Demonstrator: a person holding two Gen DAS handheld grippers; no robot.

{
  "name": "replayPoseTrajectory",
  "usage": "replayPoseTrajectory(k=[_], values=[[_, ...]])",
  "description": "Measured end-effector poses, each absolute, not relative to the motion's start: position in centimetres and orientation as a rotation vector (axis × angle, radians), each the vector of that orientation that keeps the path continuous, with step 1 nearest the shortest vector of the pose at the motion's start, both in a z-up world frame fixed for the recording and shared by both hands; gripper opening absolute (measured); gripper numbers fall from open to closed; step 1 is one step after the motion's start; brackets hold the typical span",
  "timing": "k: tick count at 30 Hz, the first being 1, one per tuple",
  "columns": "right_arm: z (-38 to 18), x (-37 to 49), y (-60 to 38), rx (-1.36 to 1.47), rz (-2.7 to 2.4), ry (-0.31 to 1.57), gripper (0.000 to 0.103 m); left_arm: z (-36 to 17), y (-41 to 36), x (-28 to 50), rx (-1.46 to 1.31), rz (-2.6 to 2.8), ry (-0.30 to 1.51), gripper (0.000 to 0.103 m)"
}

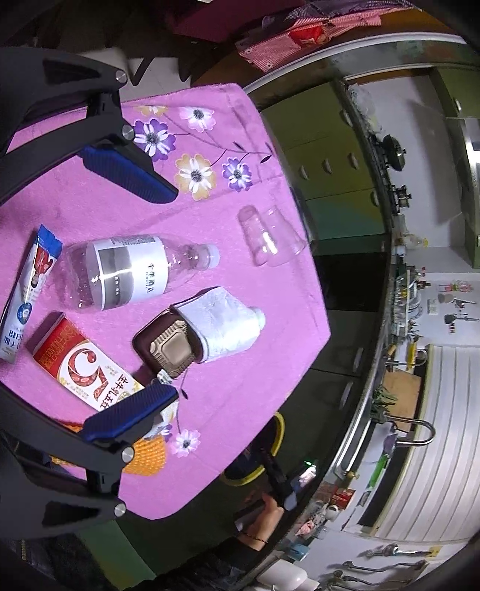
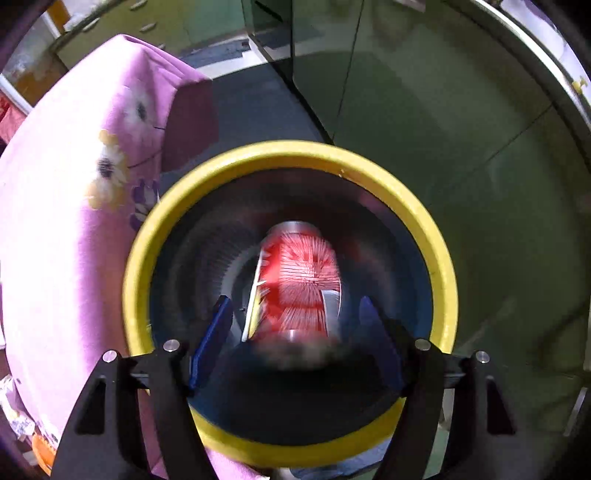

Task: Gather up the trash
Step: 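Carry the Coke can over the bin and open the right gripper, then grasp the clear water bottle with the left gripper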

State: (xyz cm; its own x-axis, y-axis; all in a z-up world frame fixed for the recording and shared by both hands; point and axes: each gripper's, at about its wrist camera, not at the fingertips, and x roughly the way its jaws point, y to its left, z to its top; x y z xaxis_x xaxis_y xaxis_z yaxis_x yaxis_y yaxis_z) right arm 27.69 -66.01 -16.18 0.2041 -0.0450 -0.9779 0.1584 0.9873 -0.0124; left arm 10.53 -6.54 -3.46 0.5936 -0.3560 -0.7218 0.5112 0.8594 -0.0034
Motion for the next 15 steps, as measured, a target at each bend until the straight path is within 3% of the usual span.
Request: replayPoseTrajectory(k=[6,15], values=[[-14.1,26.9,-64.7,0.078,-0.125,1.331,0.073,-5.6,-7.5,12.8,0.234,-0.49,0.923,0.094],[-13.3,25.8,-62.1,0.048,-0.051,1.31,0.074,-10.9,-7.0,18.1,0.151,-0.412,1.267,0.094]])
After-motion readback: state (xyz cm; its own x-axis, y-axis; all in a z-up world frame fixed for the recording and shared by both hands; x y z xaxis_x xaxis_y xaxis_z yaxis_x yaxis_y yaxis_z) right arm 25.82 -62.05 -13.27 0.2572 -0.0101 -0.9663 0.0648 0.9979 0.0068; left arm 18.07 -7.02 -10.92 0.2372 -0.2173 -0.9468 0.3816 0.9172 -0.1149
